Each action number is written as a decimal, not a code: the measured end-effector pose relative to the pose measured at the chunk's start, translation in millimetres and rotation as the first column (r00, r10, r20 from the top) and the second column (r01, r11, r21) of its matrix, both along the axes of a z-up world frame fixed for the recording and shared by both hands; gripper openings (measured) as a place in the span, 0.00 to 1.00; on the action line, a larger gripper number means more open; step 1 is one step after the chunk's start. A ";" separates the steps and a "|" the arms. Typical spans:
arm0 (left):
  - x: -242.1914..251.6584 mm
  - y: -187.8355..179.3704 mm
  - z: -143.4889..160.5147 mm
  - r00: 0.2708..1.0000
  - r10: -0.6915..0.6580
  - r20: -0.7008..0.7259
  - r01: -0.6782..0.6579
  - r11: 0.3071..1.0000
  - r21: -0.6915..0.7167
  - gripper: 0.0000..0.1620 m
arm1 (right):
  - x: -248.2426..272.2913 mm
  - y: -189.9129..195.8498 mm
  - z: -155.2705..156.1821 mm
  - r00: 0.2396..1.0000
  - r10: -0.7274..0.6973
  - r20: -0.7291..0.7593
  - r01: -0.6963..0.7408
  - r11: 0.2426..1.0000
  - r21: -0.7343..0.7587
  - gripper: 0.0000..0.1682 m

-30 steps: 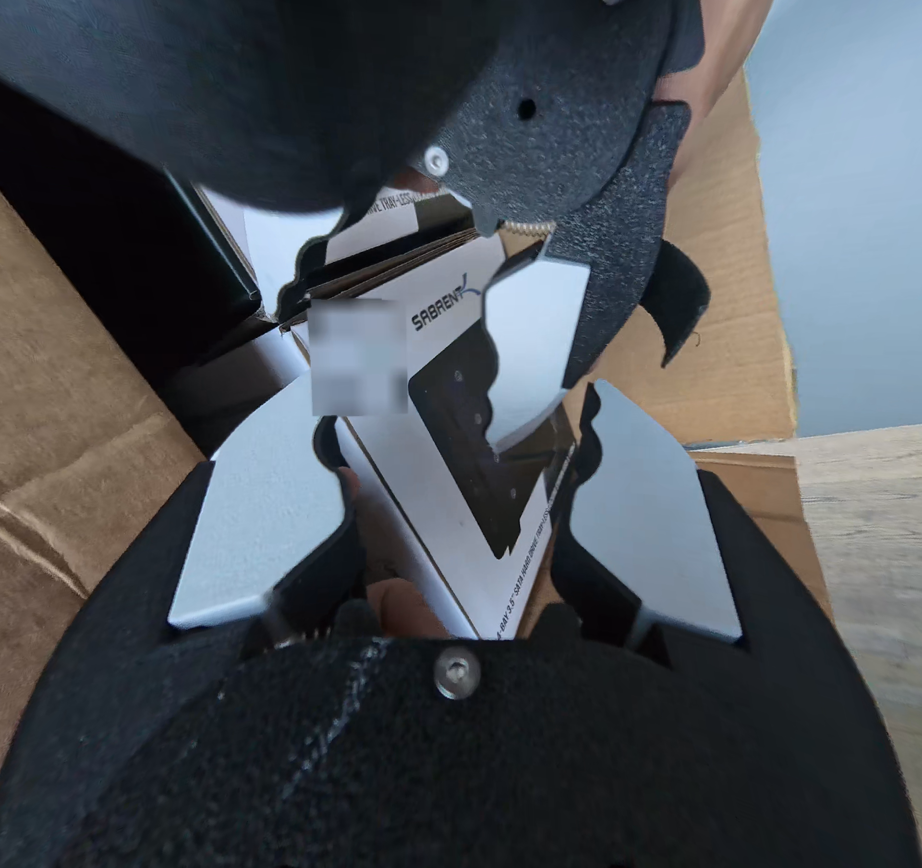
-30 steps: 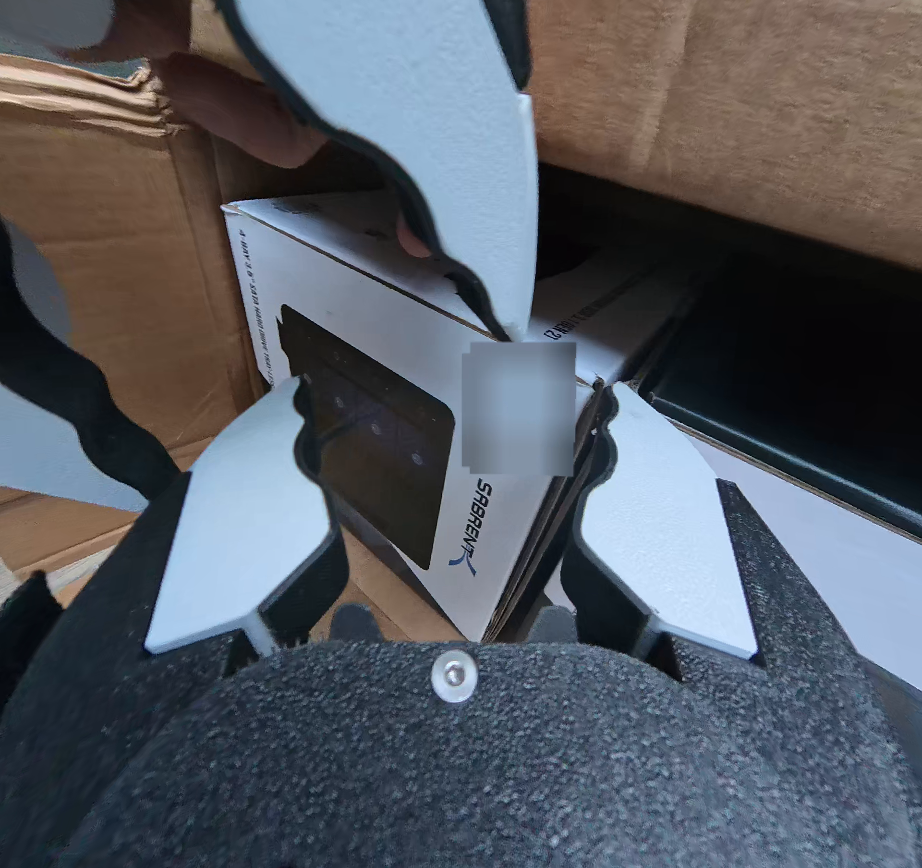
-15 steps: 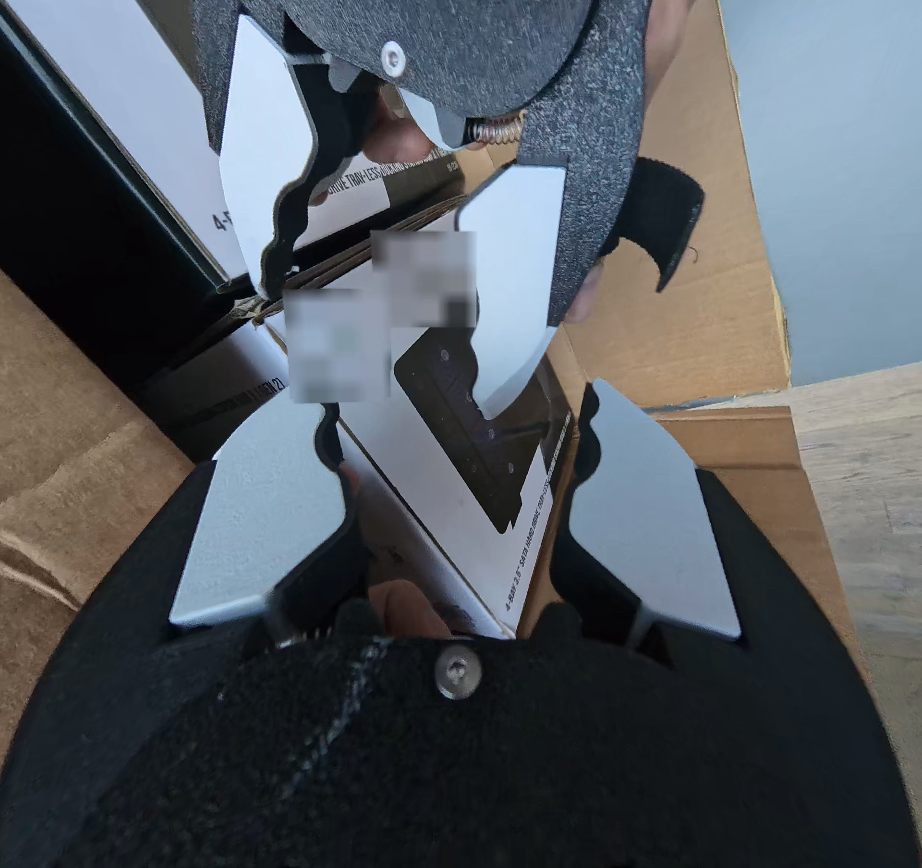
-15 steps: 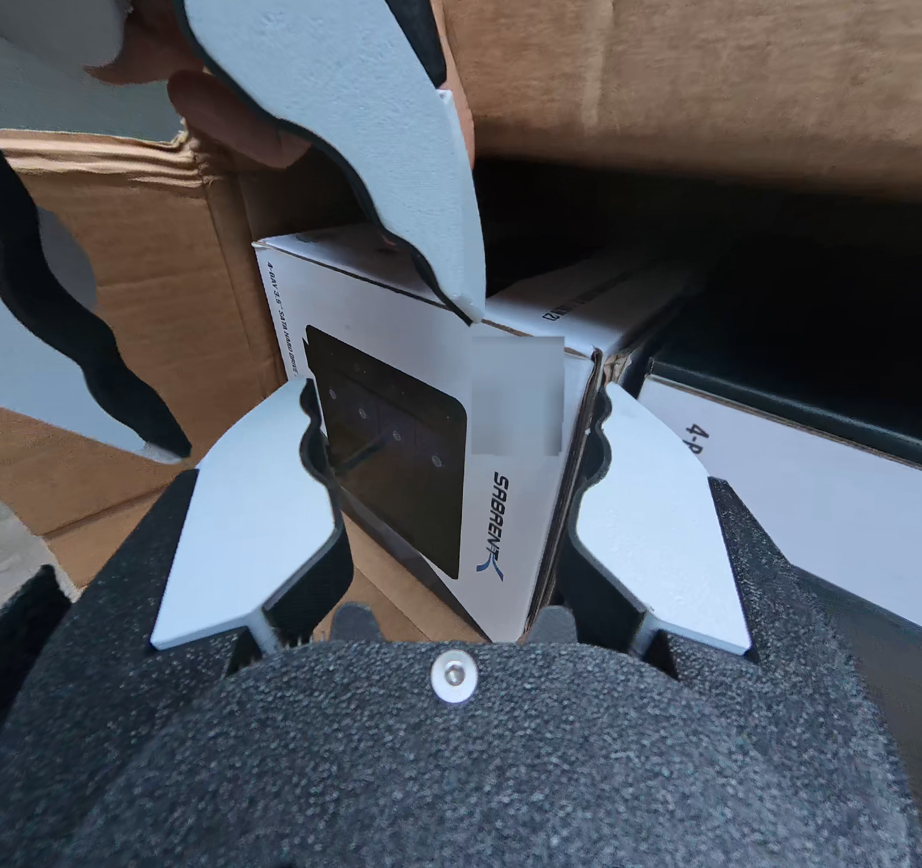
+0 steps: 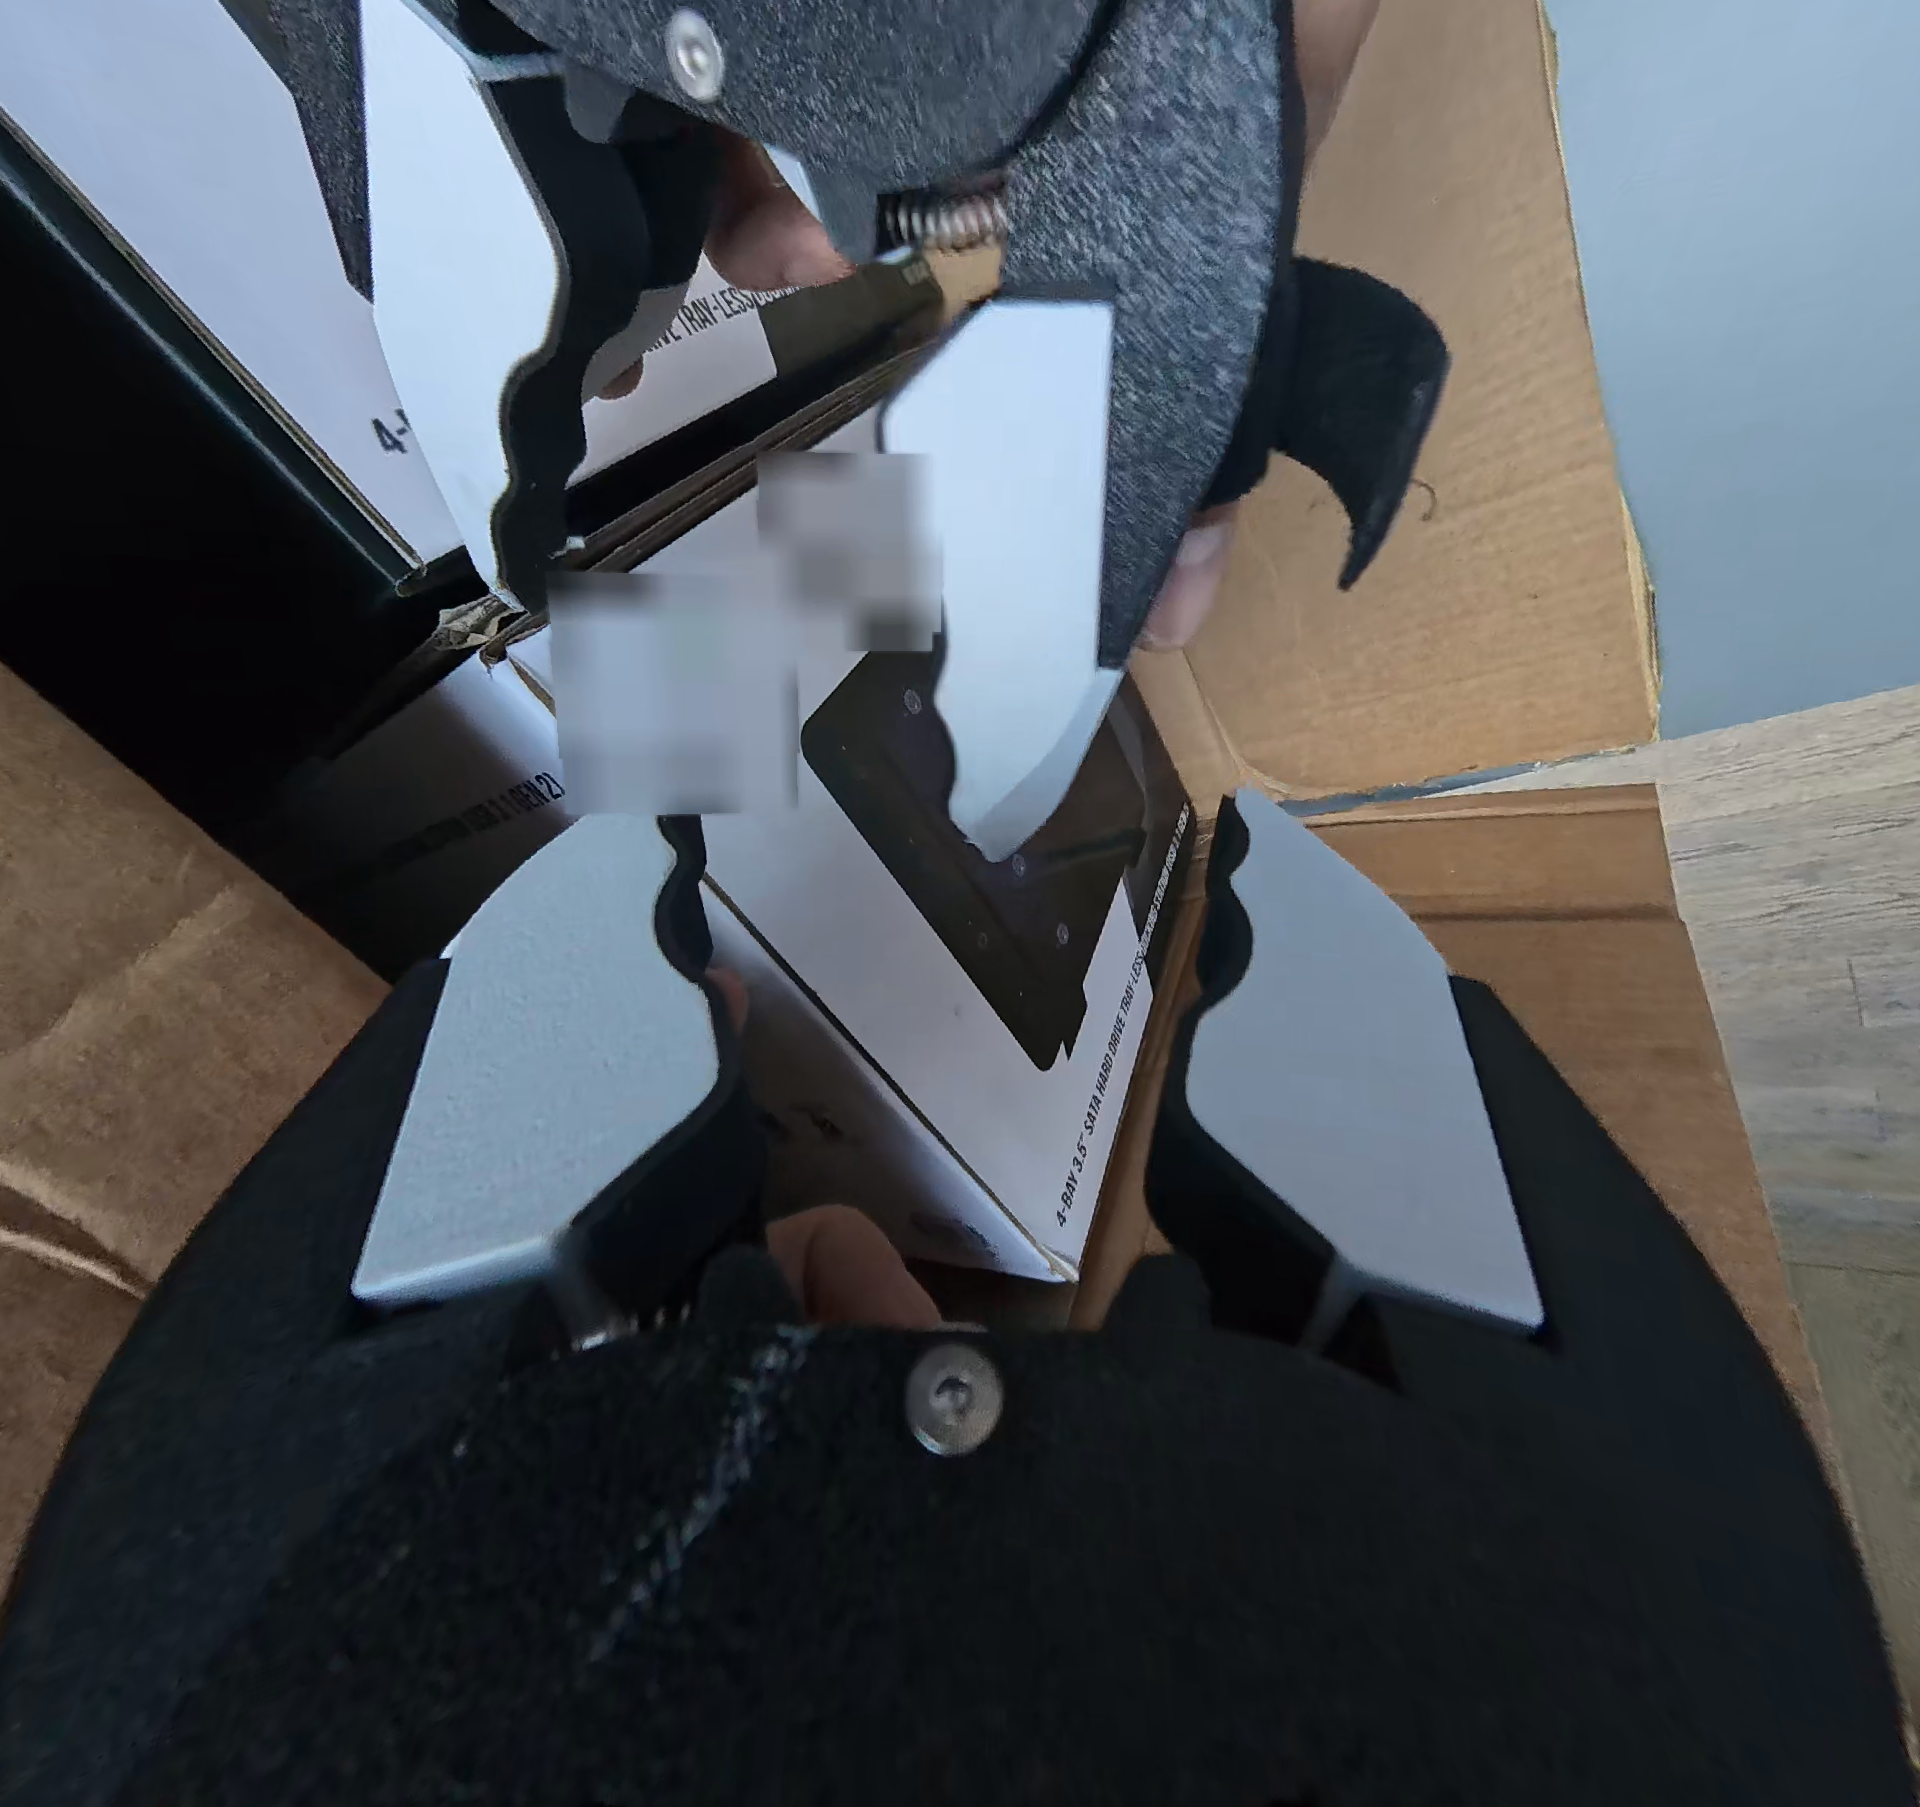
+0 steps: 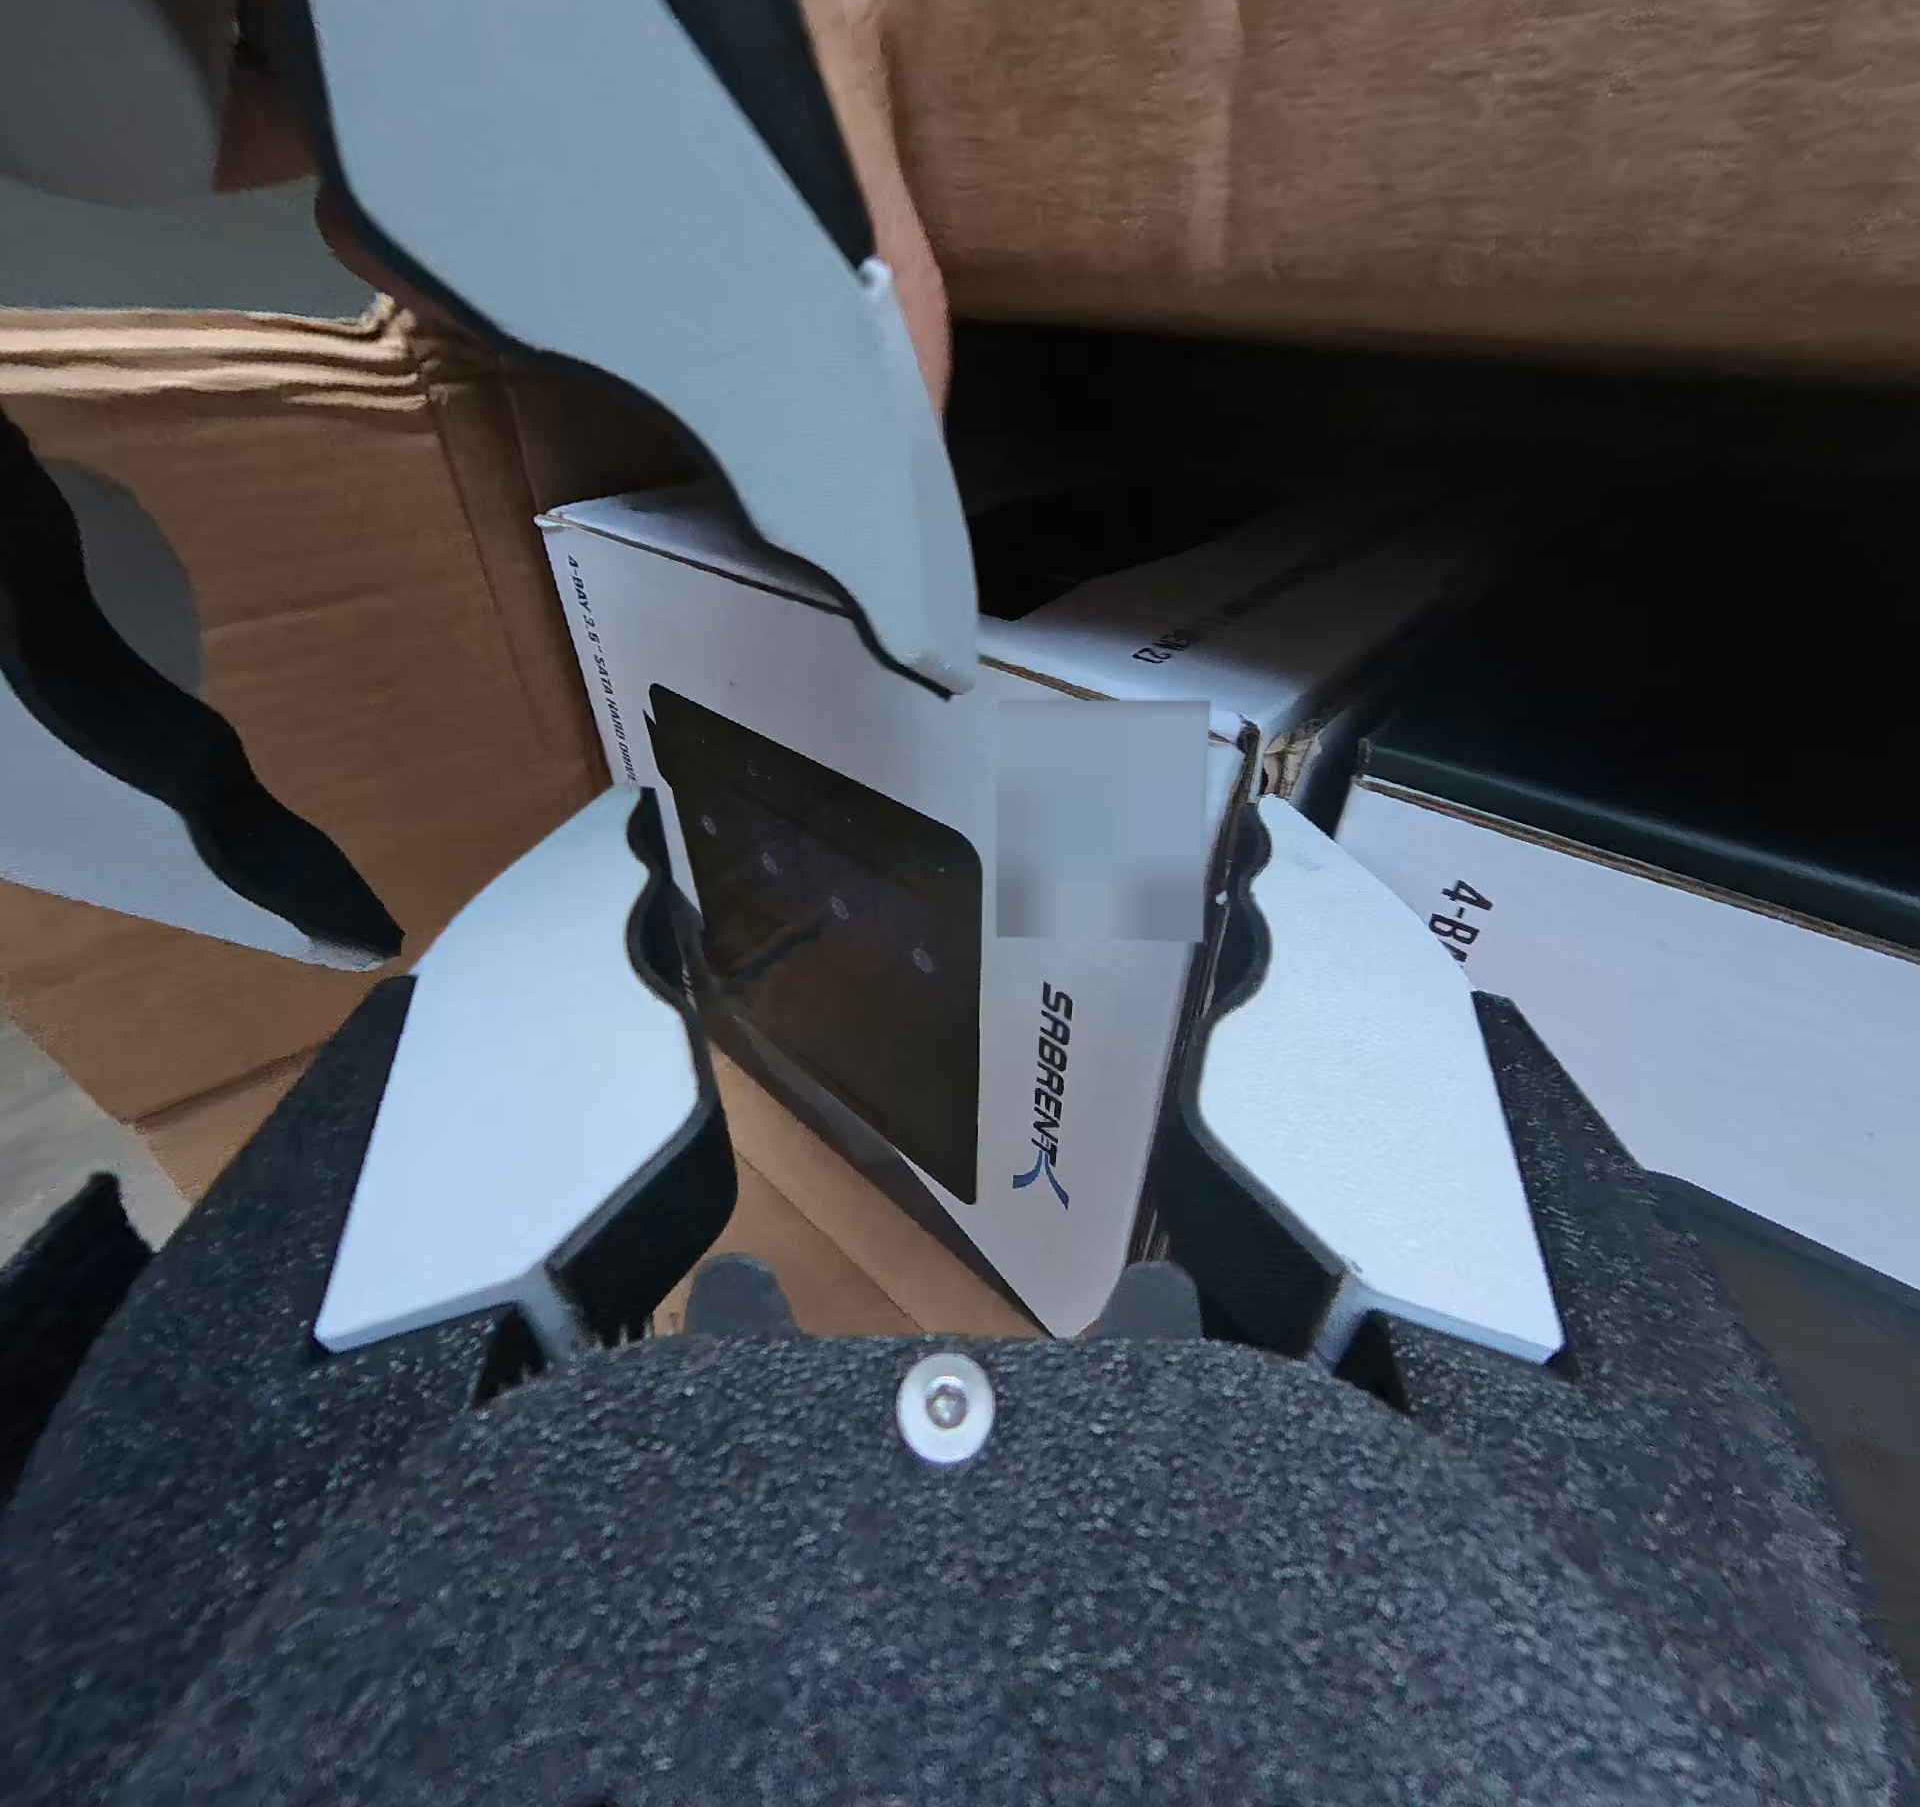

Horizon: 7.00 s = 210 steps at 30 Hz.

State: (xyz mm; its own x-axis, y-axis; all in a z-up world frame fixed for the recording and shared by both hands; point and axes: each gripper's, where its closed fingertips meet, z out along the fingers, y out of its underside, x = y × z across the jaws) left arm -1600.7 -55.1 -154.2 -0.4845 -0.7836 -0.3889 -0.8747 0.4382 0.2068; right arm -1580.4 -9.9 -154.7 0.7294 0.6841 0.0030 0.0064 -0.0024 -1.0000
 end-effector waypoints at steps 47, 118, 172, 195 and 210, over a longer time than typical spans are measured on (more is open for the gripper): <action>-27.0 30.0 -17.4 0.993 -0.028 0.112 0.000 0.970 0.243 0.77 | -11.2 8.4 -3.3 0.998 0.056 0.035 -0.056 0.998 0.011 0.67; -71.7 54.3 -37.2 0.966 0.259 0.007 -0.259 0.961 0.099 0.90 | -5.9 26.9 -70.9 0.950 -0.061 -0.306 0.028 0.993 -0.112 0.59; -76.8 81.2 -31.9 0.970 0.219 0.102 -0.240 0.924 0.298 0.74 | 1.1 33.4 -162.9 0.943 -0.268 -0.200 0.062 0.728 -0.683 0.52; 92.1 129.9 -38.0 0.953 0.252 0.169 -0.299 0.879 0.372 0.86 | 224.1 30.9 -82.5 0.769 -0.634 -0.081 0.602 0.761 -0.240 0.59; 72.5 137.0 -20.9 0.973 0.207 -0.099 -0.138 0.872 0.470 0.72 | 252.3 47.1 -14.3 0.782 -0.606 -0.144 0.578 0.792 -0.195 0.47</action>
